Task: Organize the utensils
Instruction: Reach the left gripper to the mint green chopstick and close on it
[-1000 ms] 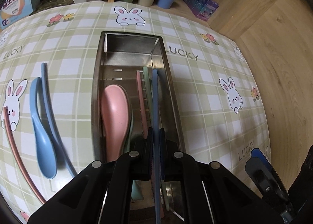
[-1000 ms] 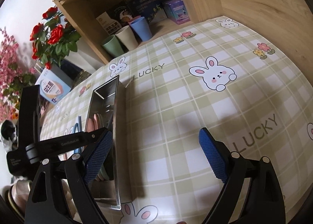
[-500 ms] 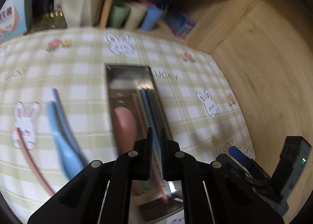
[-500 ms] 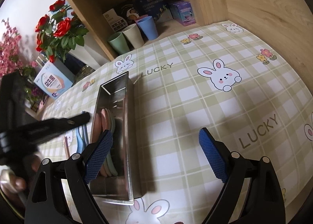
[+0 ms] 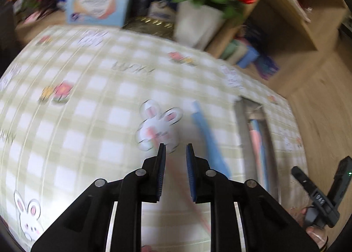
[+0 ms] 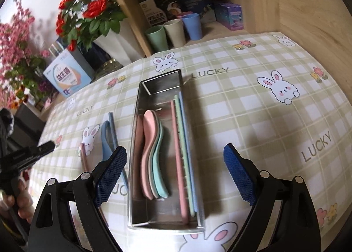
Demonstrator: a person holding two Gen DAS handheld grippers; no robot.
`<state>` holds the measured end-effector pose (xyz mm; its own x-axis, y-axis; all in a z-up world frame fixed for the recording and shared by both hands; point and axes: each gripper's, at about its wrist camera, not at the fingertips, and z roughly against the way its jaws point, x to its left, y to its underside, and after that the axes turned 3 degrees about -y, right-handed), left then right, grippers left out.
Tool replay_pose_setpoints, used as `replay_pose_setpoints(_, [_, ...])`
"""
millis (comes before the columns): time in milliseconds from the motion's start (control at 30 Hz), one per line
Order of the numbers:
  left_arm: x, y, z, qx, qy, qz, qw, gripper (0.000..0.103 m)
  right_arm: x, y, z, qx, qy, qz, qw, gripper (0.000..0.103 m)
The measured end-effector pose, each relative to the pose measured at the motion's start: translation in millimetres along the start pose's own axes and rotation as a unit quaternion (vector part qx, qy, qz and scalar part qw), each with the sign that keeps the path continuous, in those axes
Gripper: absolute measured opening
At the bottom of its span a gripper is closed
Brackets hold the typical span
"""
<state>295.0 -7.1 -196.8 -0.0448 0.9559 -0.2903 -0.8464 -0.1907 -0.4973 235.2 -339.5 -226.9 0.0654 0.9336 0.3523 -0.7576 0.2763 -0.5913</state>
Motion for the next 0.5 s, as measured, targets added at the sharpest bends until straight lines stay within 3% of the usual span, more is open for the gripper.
replay_pose_setpoints(333, [-20.7, 48.6, -40.0, 0.047, -0.031, -0.053, 0.9970, 0.018, 12.2, 4.3, 4.4, 0.000, 0.005, 0.010, 1.000, 0.087])
replay_pose_setpoints(500, [-29.8, 55.4, -47.8, 0.042, -0.048, -0.081, 0.9946, 0.018, 4.0, 3.8, 6.1, -0.002, 0.011, -0.002, 1.000, 0.087])
